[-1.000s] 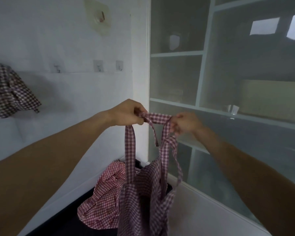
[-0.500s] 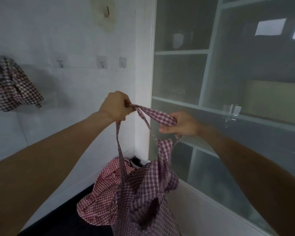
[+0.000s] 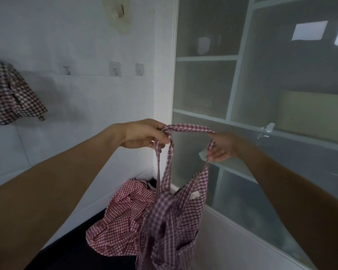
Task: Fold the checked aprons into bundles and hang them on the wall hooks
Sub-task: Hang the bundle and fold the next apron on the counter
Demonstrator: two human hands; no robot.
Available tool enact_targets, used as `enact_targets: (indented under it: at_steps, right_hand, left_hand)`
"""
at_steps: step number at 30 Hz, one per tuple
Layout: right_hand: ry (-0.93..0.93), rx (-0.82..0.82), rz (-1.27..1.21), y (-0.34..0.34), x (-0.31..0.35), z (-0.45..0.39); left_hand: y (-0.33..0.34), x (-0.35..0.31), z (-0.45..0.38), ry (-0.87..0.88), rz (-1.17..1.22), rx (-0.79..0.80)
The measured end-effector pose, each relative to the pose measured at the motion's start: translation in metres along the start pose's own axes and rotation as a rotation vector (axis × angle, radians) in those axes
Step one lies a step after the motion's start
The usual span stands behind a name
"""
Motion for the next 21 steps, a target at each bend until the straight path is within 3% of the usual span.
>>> enact_targets:
  at_steps: [2, 5, 6, 9, 13, 17, 21]
  right_hand:
    - [-0.012, 0.042, -0.169, 0.001, -0.008, -0.005]
    - [-0.122, 0.004, -0.351, -0.015, -0.008, -0.009]
    - [-0.176, 0.021, -0.358, -0.018, -0.004, -0.009]
    - [-0.292, 0.009, -0.292, -0.019, 0.003, -0.002]
    - [-0.319, 0.151, -0.152, 0.019, 0.0, 0.014]
    - [-0.342, 0.398, 0.09, 0.066, -0.01, 0.029]
    - [-0.397, 0.323, 0.373, 0.087, -0.031, 0.02]
  left_hand:
    - [0.001, 0.001, -0.005, -0.014, 0.009, -0.074]
    - [-0.001, 0.008, -0.006, -0.101, -0.403, -0.151]
    - [-0.001, 0.012, -0.005, -0.127, -0.437, -0.148]
    - [-0.003, 0.013, -0.008, -0.093, -0.129, -0.234]
    - [-0.004, 0.008, -0.022, 0.046, 0.239, -0.355]
    - [0.003, 0.006, -0.033, 0.096, 0.344, -0.377]
    - [0.005, 0.003, -0.034, 0.068, 0.307, -0.428]
Point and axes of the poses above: each hand's wrist, its own z-axis away from the middle knuckle, its own y-axis out of the palm, x = y × z, the point moved 7 cm from there along -z, towards the middle knuckle, and after that the axes turned 1 degree about x, right-handed, at the moved point
